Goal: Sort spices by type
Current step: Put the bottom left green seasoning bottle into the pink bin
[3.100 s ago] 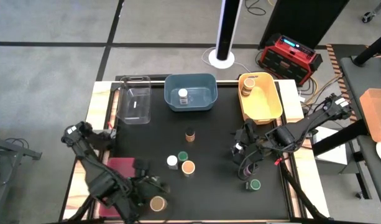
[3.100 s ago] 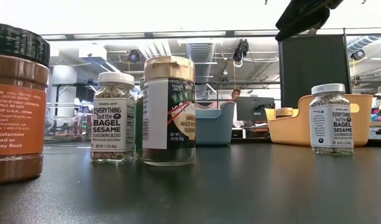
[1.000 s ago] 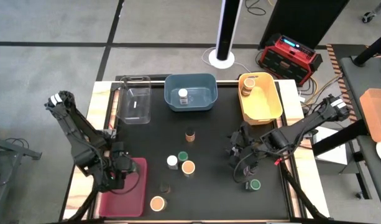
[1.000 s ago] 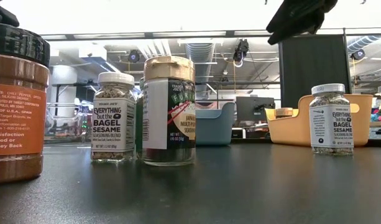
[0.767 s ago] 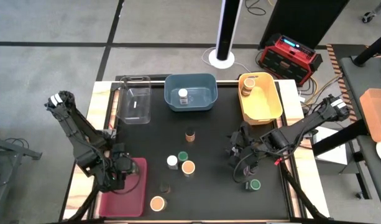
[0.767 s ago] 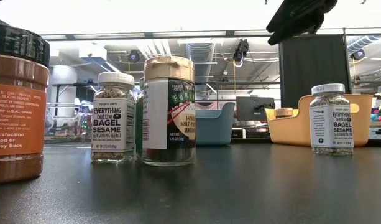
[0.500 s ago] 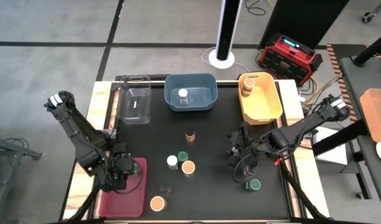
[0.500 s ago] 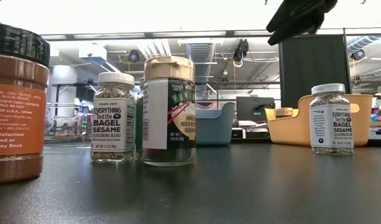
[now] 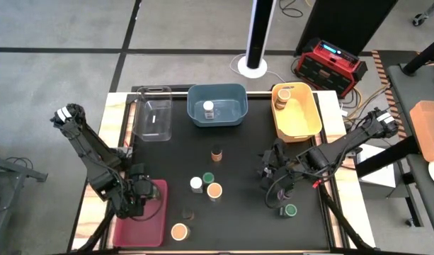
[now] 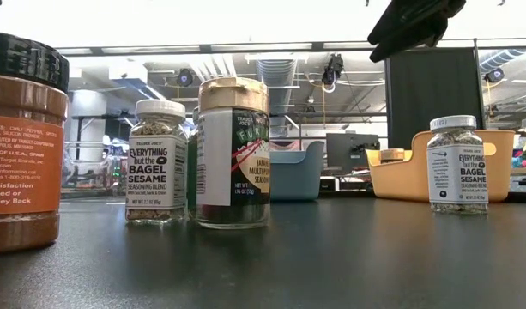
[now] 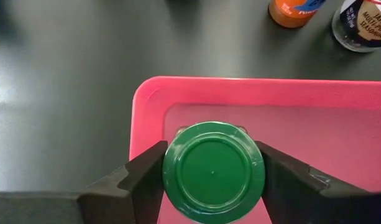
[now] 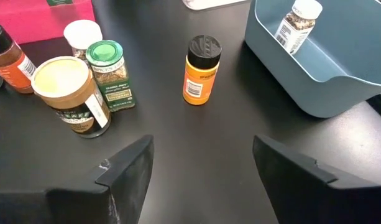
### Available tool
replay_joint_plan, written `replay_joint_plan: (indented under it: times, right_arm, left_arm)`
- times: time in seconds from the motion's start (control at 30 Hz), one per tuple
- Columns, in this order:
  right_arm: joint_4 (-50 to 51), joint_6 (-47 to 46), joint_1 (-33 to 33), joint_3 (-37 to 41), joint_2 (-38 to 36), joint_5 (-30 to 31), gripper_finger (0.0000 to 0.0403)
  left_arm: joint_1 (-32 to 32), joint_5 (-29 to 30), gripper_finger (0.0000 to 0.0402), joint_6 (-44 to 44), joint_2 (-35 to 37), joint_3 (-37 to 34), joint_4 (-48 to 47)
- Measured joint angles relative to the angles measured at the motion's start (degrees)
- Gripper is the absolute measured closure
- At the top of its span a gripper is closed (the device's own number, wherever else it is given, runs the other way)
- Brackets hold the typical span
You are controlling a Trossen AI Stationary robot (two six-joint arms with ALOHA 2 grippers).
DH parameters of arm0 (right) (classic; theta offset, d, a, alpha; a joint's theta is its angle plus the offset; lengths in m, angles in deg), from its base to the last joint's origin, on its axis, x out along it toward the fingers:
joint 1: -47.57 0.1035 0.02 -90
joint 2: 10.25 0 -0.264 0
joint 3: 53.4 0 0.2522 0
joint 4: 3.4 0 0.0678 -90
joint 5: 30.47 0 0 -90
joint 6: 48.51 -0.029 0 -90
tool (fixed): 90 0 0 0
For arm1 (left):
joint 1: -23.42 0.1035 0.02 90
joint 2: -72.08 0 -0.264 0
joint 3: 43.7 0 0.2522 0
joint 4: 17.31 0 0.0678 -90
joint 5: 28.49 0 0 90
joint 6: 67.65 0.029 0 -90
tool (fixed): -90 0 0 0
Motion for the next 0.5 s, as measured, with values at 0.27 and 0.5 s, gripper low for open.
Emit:
replay_joint_plan:
  times: [0.27,0.5]
  right_arm:
    - [-0.8,0.0,0.0,0.0,0.0,0.0,0.0111]
    - [-0.8,0.0,0.0,0.0,0.0,0.0,0.0093]
  left_arm:
    - [0.0,0.0,0.0191,-2.1,0.0,1.2,0.1]
    - [0.0,0.0,0.019,-1.0,-0.7,1.1,0.1]
